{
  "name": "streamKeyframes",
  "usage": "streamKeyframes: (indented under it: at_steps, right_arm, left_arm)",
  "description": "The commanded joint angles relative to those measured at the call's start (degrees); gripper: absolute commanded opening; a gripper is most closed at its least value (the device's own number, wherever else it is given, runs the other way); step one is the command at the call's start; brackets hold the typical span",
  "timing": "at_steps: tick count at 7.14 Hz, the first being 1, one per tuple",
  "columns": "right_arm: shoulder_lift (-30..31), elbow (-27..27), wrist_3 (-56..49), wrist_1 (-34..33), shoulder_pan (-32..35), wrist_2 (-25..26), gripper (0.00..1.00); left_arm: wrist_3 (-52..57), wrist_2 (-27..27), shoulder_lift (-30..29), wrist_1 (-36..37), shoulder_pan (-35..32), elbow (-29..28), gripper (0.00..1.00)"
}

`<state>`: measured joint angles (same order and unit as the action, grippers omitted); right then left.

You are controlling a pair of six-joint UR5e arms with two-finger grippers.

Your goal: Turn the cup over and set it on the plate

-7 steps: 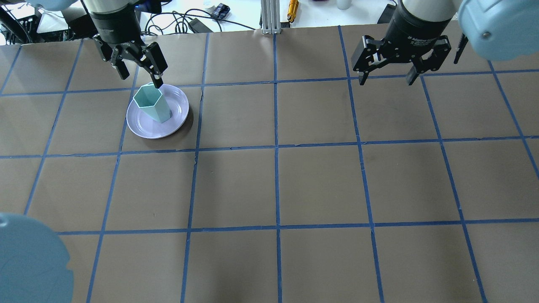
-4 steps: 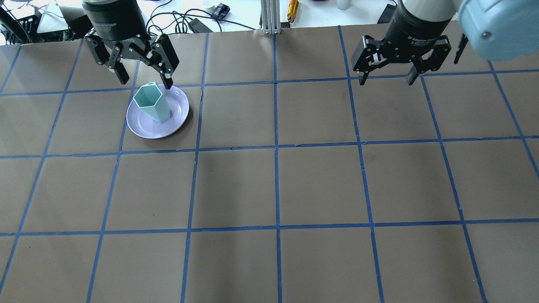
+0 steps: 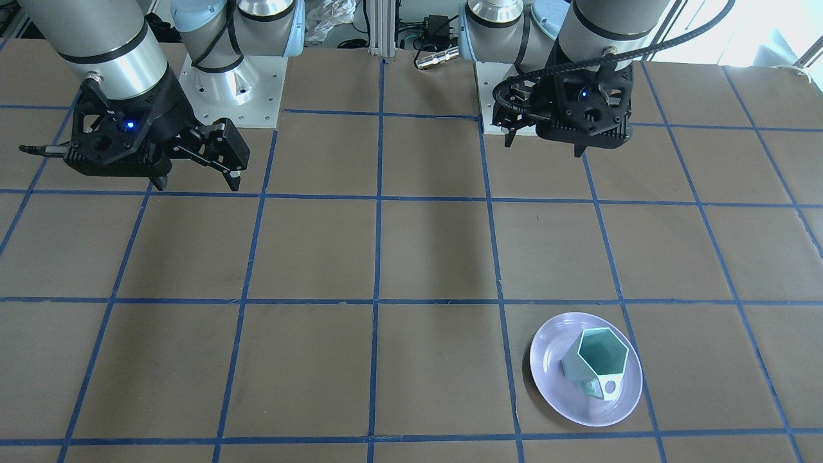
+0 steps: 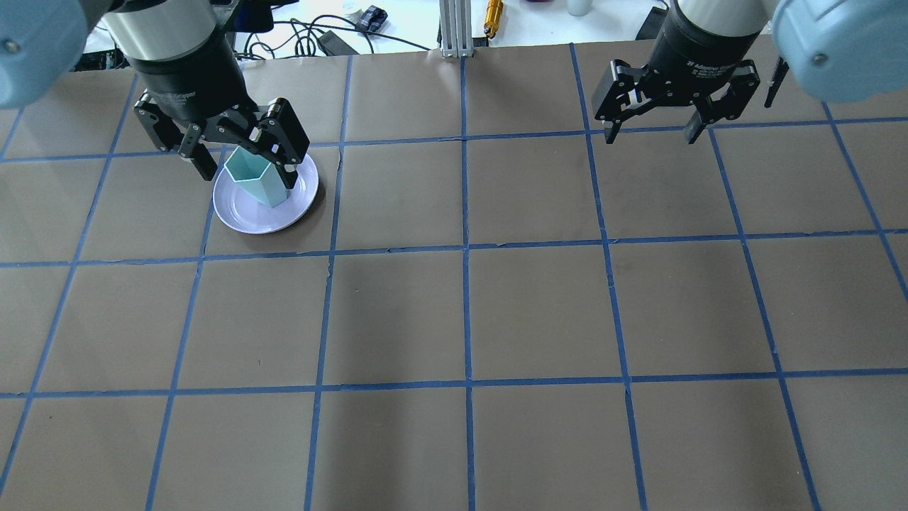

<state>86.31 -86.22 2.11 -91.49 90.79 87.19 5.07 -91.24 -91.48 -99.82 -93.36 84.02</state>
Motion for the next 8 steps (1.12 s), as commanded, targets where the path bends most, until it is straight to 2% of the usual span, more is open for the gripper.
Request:
streamKeyframes:
  at_steps: [1, 3, 4, 8]
  right_arm:
    - [0.00, 0.00, 0.00, 0.00, 0.00, 0.00, 1.00]
    - [0.00, 0.00, 0.00, 0.00, 0.00, 0.00, 1.00]
    - [0.00, 0.00, 0.00, 0.00, 0.00, 0.00, 1.00]
    - [0.00, 0.00, 0.00, 0.00, 0.00, 0.00, 1.00]
  left_arm:
    - [-3.03, 0.01, 4.54, 8.11, 0.55, 8.75, 1.00]
    - [-3.13, 1.67, 5.35, 11.57, 1.51, 9.77, 1.00]
    - [-3.31, 3.07, 5.35, 10.97, 3.09, 8.72, 1.00]
    - [-7.70, 2.47, 3.50, 8.76, 3.54, 5.81, 1.00]
